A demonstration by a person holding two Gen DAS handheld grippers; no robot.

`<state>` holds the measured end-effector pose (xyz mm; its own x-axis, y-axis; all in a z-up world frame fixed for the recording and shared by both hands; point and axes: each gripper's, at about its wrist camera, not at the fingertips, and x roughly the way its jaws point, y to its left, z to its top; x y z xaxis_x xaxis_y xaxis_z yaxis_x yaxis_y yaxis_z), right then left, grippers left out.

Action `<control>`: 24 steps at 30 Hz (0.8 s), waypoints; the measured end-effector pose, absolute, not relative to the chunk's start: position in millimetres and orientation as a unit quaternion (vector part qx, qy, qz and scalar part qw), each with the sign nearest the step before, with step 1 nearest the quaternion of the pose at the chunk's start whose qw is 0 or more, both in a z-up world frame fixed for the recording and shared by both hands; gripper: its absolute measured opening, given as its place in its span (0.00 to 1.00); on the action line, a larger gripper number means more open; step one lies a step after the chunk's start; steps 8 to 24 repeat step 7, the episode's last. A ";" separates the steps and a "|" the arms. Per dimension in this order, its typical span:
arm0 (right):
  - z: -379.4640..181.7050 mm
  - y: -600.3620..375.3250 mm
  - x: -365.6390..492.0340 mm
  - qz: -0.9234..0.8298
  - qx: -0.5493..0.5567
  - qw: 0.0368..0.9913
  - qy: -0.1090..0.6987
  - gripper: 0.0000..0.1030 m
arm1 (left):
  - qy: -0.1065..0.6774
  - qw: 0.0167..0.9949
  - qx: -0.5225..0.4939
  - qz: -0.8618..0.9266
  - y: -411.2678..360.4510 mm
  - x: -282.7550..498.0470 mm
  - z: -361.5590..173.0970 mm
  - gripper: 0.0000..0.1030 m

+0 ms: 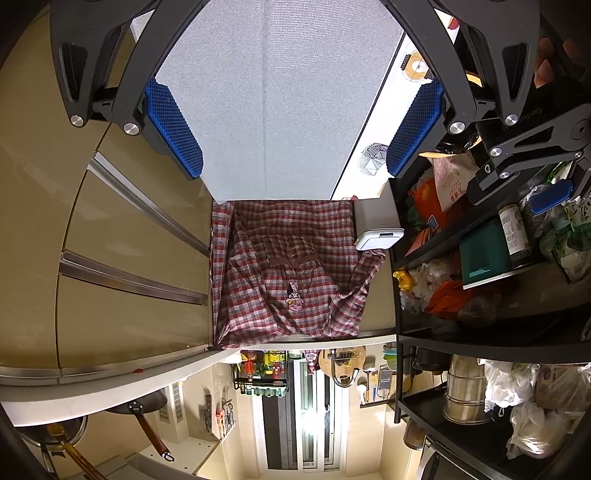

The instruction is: Collect trash

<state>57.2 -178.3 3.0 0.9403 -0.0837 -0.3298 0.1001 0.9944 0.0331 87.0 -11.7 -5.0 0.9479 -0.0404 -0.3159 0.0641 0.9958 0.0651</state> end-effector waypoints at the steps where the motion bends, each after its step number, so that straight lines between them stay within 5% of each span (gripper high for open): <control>1: 2.9 -178.9 57.1 -0.046 0.025 0.985 0.166 0.95 | 0.158 0.986 0.038 -0.027 -12.7 85.6 -5.5 0.93; 24: 2.6 -179.5 57.4 -0.046 0.025 0.985 0.167 0.95 | 0.162 0.985 0.040 -0.035 -15.3 85.0 -6.2 0.93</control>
